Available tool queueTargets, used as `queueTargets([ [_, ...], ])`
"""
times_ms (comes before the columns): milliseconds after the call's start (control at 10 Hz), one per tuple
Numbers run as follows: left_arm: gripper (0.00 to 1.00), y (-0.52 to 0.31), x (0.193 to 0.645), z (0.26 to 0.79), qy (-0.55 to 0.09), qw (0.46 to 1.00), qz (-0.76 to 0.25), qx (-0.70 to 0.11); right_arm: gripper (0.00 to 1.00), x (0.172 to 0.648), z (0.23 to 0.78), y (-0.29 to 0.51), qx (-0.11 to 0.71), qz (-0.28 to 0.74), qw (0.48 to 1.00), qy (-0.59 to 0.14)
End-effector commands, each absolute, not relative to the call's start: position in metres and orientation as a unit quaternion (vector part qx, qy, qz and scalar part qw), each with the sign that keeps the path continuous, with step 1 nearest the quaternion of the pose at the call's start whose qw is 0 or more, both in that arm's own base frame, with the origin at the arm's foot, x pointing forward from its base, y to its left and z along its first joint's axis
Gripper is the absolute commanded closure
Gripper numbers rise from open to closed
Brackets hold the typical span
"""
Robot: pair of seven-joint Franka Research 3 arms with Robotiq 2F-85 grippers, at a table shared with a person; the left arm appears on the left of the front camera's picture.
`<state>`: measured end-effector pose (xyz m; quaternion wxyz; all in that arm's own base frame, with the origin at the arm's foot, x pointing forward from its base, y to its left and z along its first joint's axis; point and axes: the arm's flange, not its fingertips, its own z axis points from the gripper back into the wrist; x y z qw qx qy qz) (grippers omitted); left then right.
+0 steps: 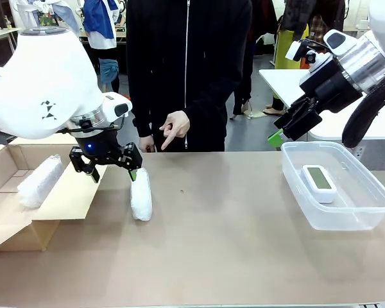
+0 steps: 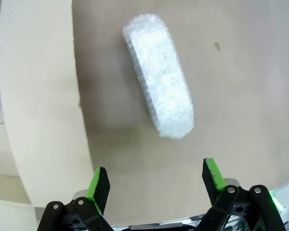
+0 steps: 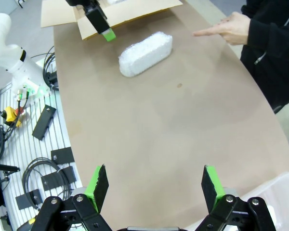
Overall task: Separate and place wrapped and unwrapped clocks.
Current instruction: Pick up the Digital clock indicated by the person.
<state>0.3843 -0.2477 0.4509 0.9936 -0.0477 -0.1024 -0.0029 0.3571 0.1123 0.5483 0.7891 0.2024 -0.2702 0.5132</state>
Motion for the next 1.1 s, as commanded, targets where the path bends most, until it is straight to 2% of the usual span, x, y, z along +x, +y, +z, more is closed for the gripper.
queueTargets([
  [0, 0.0, -0.271, 0.412, 0.433, -0.093, 0.993, 0.042, -0.062, 0.0, 0.358, 0.549, 0.11, 0.201, 0.521, 0.785, -0.267],
  [400, 0.0, -0.28, 0.434, 0.397, -0.109, 0.987, 0.098, -0.071, 0.0, 0.358, 0.549, 0.11, 0.201, 0.521, 0.785, -0.267],
  [600, 0.0, -0.282, 0.437, 0.389, -0.118, 0.985, 0.123, -0.042, 0.0, 0.358, 0.549, 0.11, 0.201, 0.521, 0.785, -0.267],
  [1000, 0.0, -0.283, 0.447, 0.379, -0.126, 0.983, 0.125, -0.041, 0.0, 0.358, 0.549, 0.11, 0.201, 0.521, 0.785, -0.267],
])
